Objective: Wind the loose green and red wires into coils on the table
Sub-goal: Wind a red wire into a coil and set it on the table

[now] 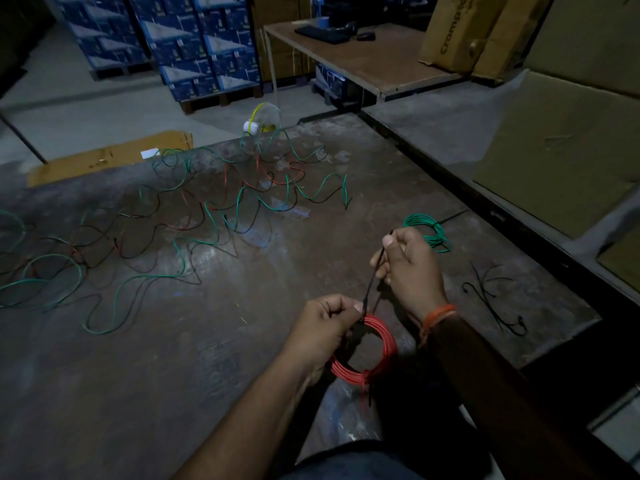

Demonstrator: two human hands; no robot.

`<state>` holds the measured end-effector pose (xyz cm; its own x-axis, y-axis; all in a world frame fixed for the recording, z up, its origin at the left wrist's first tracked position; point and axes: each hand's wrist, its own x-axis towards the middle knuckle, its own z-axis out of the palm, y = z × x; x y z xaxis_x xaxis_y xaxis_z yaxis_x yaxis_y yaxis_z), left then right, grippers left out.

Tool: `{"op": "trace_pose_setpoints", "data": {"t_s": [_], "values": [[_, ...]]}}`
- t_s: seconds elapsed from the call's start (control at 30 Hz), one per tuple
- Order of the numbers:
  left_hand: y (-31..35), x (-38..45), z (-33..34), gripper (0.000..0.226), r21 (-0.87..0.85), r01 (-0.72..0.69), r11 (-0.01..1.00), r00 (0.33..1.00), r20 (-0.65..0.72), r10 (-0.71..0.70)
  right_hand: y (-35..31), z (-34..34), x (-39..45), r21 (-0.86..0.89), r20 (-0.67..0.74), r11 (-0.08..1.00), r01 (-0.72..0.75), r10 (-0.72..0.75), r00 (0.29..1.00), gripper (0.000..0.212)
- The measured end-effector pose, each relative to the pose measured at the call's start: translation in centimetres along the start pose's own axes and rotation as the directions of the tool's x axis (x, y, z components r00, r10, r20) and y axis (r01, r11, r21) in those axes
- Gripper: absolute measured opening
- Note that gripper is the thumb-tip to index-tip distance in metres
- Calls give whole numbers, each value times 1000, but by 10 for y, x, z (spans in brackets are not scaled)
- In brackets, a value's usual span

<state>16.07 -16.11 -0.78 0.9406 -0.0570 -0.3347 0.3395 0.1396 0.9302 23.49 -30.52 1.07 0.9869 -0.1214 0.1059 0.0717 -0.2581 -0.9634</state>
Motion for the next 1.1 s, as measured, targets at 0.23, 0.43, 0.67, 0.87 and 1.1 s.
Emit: {"op": "trace_pose_setpoints", "data": {"t_s": [0.23, 0.43, 0.67, 0.87, 1.1], "values": [[8, -4, 2, 29, -6, -51, 999, 998, 32, 51, -8, 5, 7, -103, -36, 991, 87, -91, 995, 13], [10, -8, 1, 30, 64, -58, 996, 998, 27, 57, -4, 9, 8, -130, -6, 989, 66, -67, 998, 14], [8, -7, -3, 19, 175, -80, 981, 996, 61, 70, 3, 13, 14, -198, -27, 972, 127, -135, 991, 12], [5, 1, -10, 25, 525, -174, 833, 982, 28, 188, -3, 20, 20, -260, -90, 928, 266, -297, 951, 9], [19, -9, -6, 19, 599, -359, 716, 915, 74, 397, -4, 23, 35, -267, -117, 948, 175, -212, 970, 11]]}}
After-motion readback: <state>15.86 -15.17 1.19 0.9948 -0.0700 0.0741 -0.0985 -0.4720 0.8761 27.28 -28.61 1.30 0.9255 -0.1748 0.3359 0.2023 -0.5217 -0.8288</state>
